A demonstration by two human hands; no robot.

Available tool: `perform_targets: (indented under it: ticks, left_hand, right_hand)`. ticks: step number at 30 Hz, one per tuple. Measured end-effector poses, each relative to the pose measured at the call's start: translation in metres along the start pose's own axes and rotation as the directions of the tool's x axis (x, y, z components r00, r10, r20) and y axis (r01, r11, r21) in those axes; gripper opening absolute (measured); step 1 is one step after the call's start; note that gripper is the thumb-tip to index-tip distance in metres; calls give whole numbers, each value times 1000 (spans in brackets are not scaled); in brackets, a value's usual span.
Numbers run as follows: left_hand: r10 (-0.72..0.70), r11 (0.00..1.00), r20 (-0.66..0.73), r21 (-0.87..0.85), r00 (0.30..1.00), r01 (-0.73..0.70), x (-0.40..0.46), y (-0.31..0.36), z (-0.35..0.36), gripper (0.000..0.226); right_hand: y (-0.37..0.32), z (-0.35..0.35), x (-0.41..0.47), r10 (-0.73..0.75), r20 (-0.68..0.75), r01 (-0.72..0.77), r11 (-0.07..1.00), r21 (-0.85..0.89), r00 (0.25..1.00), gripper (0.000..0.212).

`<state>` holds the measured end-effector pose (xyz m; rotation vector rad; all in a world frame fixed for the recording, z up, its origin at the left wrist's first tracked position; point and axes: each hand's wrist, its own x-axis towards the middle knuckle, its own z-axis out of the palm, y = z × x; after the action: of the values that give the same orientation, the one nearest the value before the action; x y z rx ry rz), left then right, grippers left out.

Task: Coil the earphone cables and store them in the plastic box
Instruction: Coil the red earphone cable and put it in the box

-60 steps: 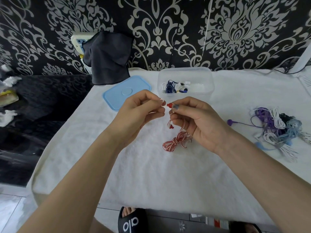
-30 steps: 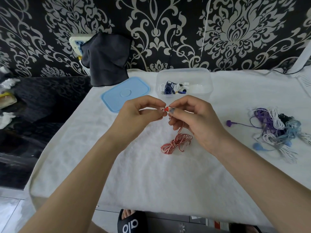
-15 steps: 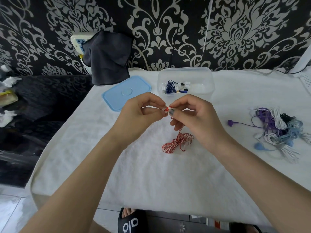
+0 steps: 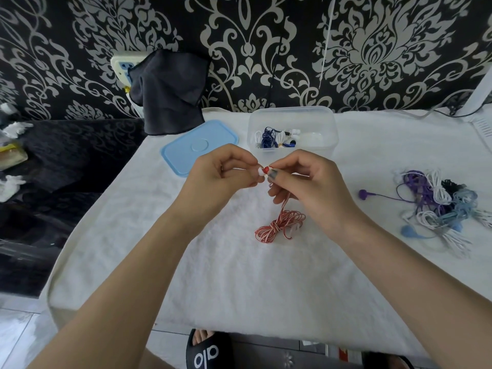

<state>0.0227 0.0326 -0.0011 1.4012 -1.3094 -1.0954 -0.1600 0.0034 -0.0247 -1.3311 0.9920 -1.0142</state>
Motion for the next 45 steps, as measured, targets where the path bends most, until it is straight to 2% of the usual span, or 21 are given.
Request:
perform_targets:
  ticks: [6, 9, 15, 26, 38, 45]
  left_hand:
    - [-18, 985, 43, -169, 999, 25, 2, 0, 1, 8]
    - [-14, 980, 49, -200, 999, 23, 3, 0, 4, 7]
    - [18, 989, 50, -145, 999, -10, 4, -2, 4, 8]
    - [66, 987, 39, -150, 997, -59, 3, -1, 4, 4]
    - [46, 986, 89, -161, 995, -31, -1, -1, 2, 4]
    - [89, 983, 99, -166, 991, -72, -2, -1, 3, 8]
  right_hand:
    - [-3, 1, 1, 120, 72, -135, 956, 260, 990, 7]
    - [-4, 2, 1, 160, 95, -183, 927, 328, 983, 6]
    - [-6, 3, 0, 201, 97, -222, 909, 354, 975, 7]
    - [-11, 5, -2, 199, 110, -226, 906, 358, 974, 9]
    - [-16, 3, -1, 362, 200, -412, 752, 515, 911, 12]
    - [-15, 4, -2, 410, 253, -474, 640, 604, 876, 7]
